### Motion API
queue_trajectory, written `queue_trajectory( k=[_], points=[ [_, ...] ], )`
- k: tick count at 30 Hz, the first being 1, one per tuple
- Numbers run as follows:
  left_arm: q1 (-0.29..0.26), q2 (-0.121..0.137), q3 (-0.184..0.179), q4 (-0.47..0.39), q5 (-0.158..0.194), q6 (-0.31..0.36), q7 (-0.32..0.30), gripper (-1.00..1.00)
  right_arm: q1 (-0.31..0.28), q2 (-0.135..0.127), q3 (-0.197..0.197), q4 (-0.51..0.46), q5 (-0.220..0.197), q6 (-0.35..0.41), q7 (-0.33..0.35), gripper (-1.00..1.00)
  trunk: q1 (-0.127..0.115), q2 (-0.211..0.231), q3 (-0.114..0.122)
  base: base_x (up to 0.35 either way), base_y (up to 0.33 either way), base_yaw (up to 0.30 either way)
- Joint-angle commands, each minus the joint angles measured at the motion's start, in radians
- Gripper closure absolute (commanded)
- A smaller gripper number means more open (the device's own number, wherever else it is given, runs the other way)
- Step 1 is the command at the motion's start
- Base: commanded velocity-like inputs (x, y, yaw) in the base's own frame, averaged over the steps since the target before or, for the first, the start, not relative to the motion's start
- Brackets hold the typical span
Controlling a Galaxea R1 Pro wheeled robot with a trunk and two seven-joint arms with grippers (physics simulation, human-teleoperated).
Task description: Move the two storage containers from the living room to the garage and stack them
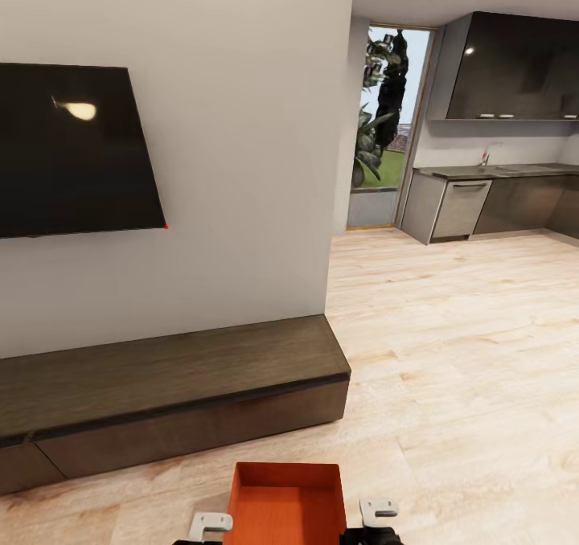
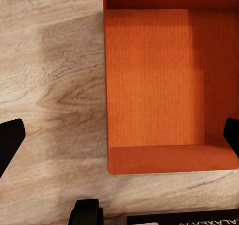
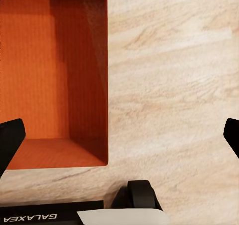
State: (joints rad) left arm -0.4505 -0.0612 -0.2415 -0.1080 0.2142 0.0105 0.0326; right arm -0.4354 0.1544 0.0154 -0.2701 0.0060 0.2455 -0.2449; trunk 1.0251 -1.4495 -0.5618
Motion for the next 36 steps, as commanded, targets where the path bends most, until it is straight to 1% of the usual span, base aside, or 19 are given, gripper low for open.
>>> queue_trajectory(
  k=[1,4,6,7,12,18,20,24,26,30,36],
  points=[
    [0.0,0.001,-0.009,-0.002,0.011,-0.003,-0.008,-1.0,0.0,0.001,0.002,0.0,0.001,0.005,-0.004,-1.0,0.0,0.0,-0.001,0.0,0.0,0.0],
    [0.0,0.001,-0.009,-0.002,0.012,-0.007,-0.023,-1.0,0.0,0.002,0.003,0.002,0.001,0.002,-0.004,-1.0,0.0,0.0,-0.001,0.0,0.0,0.0],
    [0.0,0.001,-0.009,-0.002,0.012,-0.022,-0.028,-1.0,0.0,0.0,0.002,0.003,0.002,0.001,-0.004,-1.0,0.0,0.0,-0.001,0.0,0.0,0.0],
    [0.0,0.001,-0.008,-0.001,0.012,-0.041,-0.03,-1.0,0.0,-0.001,0.002,0.002,0.002,0.001,-0.004,-1.0,0.0,0.0,-0.001,0.0,0.0,0.0],
    [0.0,0.0,-0.008,0.0,0.009,-0.076,-0.033,-1.0,0.001,-0.002,0.0,0.003,0.003,0.0,-0.003,-1.0,0.0,0.0,-0.001,0.0,0.0,0.0],
    [0.0,0.0,-0.008,0.001,0.008,-0.083,-0.034,-1.0,0.001,-0.003,0.001,0.003,0.003,0.0,-0.002,-1.0,0.0,0.0,-0.001,0.0,0.0,0.0],
    [0.0,0.0,-0.008,0.001,0.009,-0.083,-0.034,-1.0,0.001,-0.003,0.008,0.002,0.003,0.0,-0.002,-1.0,0.0,0.0,-0.001,0.0,0.0,0.0],
    [0.0,0.0,-0.008,0.001,0.01,-0.087,-0.034,-1.0,0.001,0.001,0.046,-0.002,0.003,0.003,-0.003,-1.0,0.0,0.0,-0.001,0.0,0.0,0.0],
    [0.0,0.0,-0.008,0.001,0.011,-0.089,-0.034,-1.0,0.0,0.004,0.058,-0.015,0.003,0.01,-0.003,-1.0,0.0,0.0,-0.001,0.0,0.0,0.0],
    [0.0,0.0,-0.008,0.0,0.012,-0.092,-0.034,-1.0,-0.002,0.008,0.069,-0.039,0.003,0.024,-0.003,-1.0,0.0,0.0,-0.001,0.0,0.0,0.0],
    [0.001,0.0,-0.008,-0.001,0.013,-0.093,-0.034,-1.0,-0.003,0.014,0.073,-0.046,0.0,0.061,-0.001,-1.0,0.0,0.0,-0.001,0.0,0.0,0.0]
  ],
)
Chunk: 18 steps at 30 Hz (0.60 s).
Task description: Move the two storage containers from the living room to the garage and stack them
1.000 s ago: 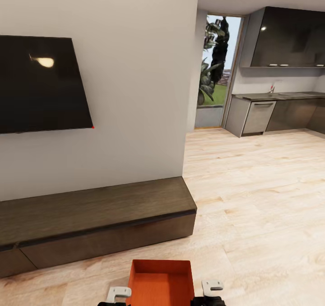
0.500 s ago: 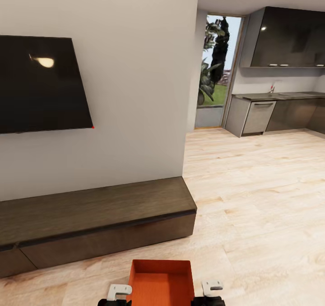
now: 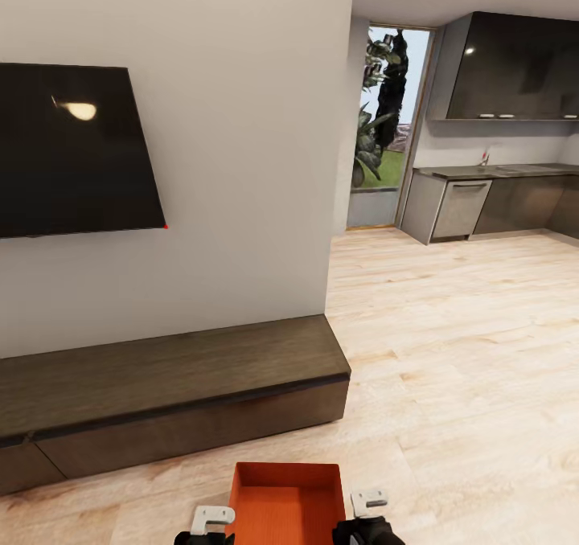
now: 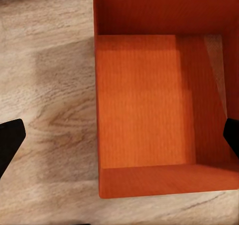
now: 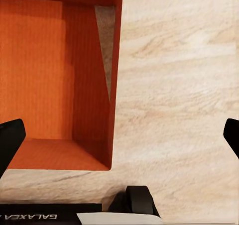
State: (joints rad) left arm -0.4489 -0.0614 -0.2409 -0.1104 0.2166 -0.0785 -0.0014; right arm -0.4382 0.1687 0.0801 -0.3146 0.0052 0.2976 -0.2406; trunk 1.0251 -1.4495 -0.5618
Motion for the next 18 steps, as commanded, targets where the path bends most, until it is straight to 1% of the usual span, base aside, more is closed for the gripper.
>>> queue_trajectory(
  k=[1,18],
  points=[
    [-0.001,0.0,-0.009,0.001,0.01,-0.004,0.0,-1.0,0.0,0.0,0.008,-0.002,0.001,0.01,-0.005,-1.0,0.0,-0.001,-0.001,0.0,0.0,0.0],
    [-0.001,0.002,-0.009,-0.001,0.011,-0.006,-0.002,-1.0,0.0,-0.007,0.007,-0.005,0.001,0.008,-0.005,-1.0,0.0,-0.001,-0.001,0.0,0.0,0.0]
  ],
)
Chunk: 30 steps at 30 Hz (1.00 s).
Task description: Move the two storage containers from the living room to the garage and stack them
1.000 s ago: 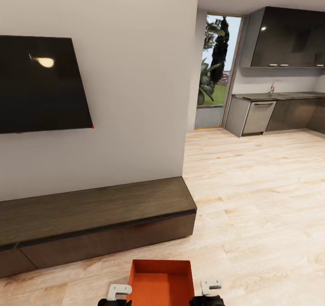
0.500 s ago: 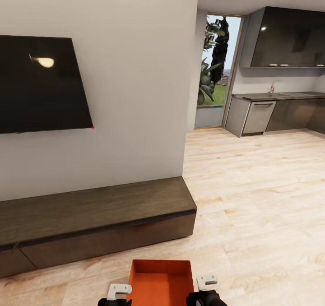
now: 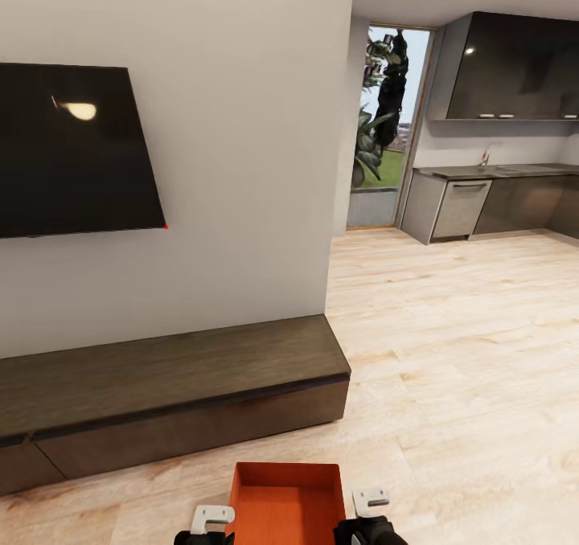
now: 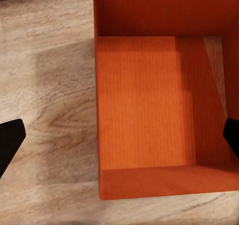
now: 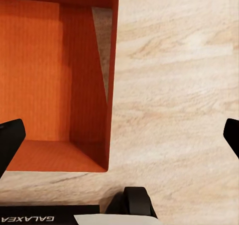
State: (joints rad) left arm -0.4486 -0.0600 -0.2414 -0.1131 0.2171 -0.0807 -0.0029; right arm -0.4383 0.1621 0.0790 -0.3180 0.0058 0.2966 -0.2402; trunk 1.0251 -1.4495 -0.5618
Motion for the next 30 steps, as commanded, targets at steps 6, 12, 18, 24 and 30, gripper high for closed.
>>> queue_trajectory(
  k=[6,12,18,24,30],
  points=[
    [-0.001,0.0,-0.004,0.004,0.012,0.003,0.0,-1.0,0.0,-0.001,0.008,-0.002,0.0,0.009,-0.005,-1.0,0.0,-0.001,-0.001,0.0,0.0,0.0],
    [-0.001,-0.001,-0.002,0.004,0.014,0.009,0.0,-1.0,0.0,-0.001,0.008,-0.003,0.0,0.008,-0.005,-1.0,0.0,-0.001,-0.001,0.0,0.0,0.0],
    [-0.001,-0.001,-0.001,0.004,0.015,0.01,0.001,-1.0,0.0,-0.001,0.008,-0.001,0.001,0.007,-0.005,-1.0,0.0,-0.001,-0.001,0.0,0.0,0.0],
    [-0.001,-0.001,0.0,0.004,0.016,0.009,0.001,-1.0,0.0,-0.001,0.008,0.0,0.001,0.007,-0.005,-1.0,0.0,-0.001,-0.001,0.0,0.0,0.0],
    [0.0,-0.001,-0.001,0.004,0.015,0.007,0.001,-1.0,0.0,-0.002,0.008,0.003,0.002,0.009,-0.006,-1.0,0.0,-0.001,-0.001,0.0,0.0,0.0]
  ],
)
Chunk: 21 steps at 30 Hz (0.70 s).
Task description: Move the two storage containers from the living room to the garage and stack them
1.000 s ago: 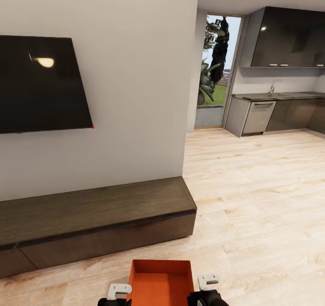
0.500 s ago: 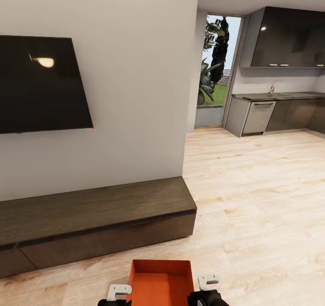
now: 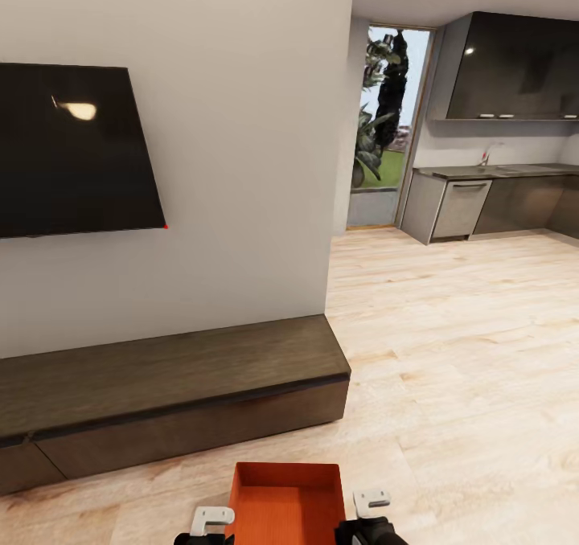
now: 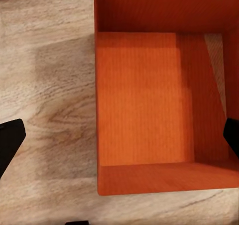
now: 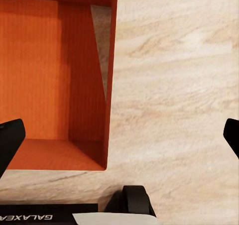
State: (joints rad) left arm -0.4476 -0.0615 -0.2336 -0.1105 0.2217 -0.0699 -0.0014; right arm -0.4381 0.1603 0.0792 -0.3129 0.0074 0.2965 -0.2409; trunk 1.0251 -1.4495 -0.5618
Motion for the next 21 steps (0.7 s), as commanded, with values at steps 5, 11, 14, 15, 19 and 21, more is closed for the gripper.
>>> queue_trajectory(
  k=[5,11,14,15,19,21],
  points=[
    [0.0,0.0,-0.009,0.001,0.01,-0.009,0.0,-1.0,0.001,-0.015,0.005,0.002,0.001,0.008,-0.005,-1.0,0.0,-0.001,-0.001,0.0,0.0,0.0],
    [-0.001,0.0,-0.008,0.001,0.011,-0.011,0.0,-1.0,0.003,-0.049,0.005,0.005,0.003,-0.022,-0.006,-1.0,0.0,-0.001,-0.001,0.0,0.0,0.0],
    [-0.001,0.0,-0.007,0.0,0.011,-0.01,0.003,-1.0,0.005,-0.058,0.005,0.006,0.003,-0.075,-0.016,-1.0,0.0,-0.001,-0.001,0.0,0.0,0.0],
    [-0.001,0.0,-0.007,0.0,0.011,-0.01,0.004,-1.0,0.006,-0.06,0.005,0.006,0.003,-0.084,-0.019,-1.0,0.0,-0.001,-0.001,0.0,0.0,0.0],
    [0.0,0.0,-0.006,0.0,0.011,-0.011,0.007,-1.0,0.007,-0.062,0.005,0.008,0.002,-0.106,-0.059,-1.0,0.0,-0.001,-0.001,0.0,0.0,0.0],
    [0.0,0.0,-0.006,0.001,0.011,-0.012,0.008,-1.0,0.008,-0.063,0.005,0.01,0.001,-0.112,-0.087,-1.0,0.0,-0.001,-0.001,0.0,0.0,0.0]
  ],
)
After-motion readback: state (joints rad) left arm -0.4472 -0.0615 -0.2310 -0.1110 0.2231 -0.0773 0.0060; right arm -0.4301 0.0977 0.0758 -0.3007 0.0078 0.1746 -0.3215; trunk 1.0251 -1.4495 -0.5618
